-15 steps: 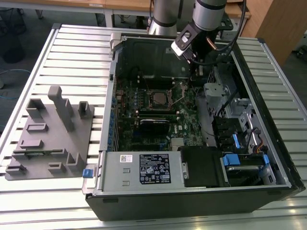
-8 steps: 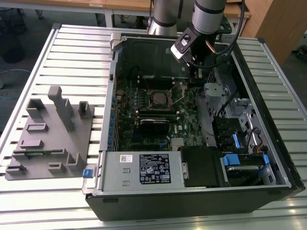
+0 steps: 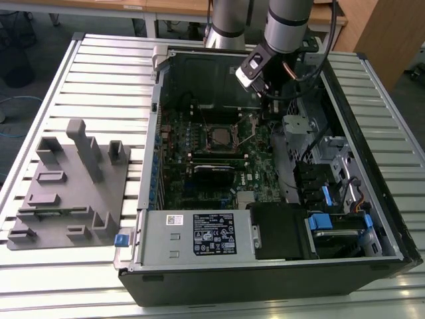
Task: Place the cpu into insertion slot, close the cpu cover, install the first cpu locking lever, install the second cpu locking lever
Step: 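Close the cpu cover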
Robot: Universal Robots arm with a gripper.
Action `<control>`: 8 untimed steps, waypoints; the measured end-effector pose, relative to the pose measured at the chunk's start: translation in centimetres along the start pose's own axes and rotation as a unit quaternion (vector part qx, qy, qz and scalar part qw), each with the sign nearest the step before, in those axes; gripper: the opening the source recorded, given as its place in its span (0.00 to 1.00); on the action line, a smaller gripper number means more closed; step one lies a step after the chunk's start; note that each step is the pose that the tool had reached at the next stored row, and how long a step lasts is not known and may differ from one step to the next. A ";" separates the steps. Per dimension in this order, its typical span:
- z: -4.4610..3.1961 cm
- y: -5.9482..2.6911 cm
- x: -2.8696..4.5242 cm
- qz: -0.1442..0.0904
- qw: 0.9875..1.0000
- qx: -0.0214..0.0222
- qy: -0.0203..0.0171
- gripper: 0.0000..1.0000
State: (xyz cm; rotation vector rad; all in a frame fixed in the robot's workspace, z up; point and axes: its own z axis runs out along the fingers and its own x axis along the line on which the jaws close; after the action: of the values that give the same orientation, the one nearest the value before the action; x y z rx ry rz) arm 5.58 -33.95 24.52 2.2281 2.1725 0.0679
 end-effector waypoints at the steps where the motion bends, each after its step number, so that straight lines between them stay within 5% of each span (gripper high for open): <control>1: 0.16 -0.01 0.00 0.000 1.000 0.000 0.000 0.10; 8: 1.15 -0.06 -0.01 0.000 1.000 0.000 -0.005 0.10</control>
State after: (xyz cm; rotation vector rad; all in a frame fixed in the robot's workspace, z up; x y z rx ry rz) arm 5.58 -33.95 23.37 2.2229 2.1679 0.0571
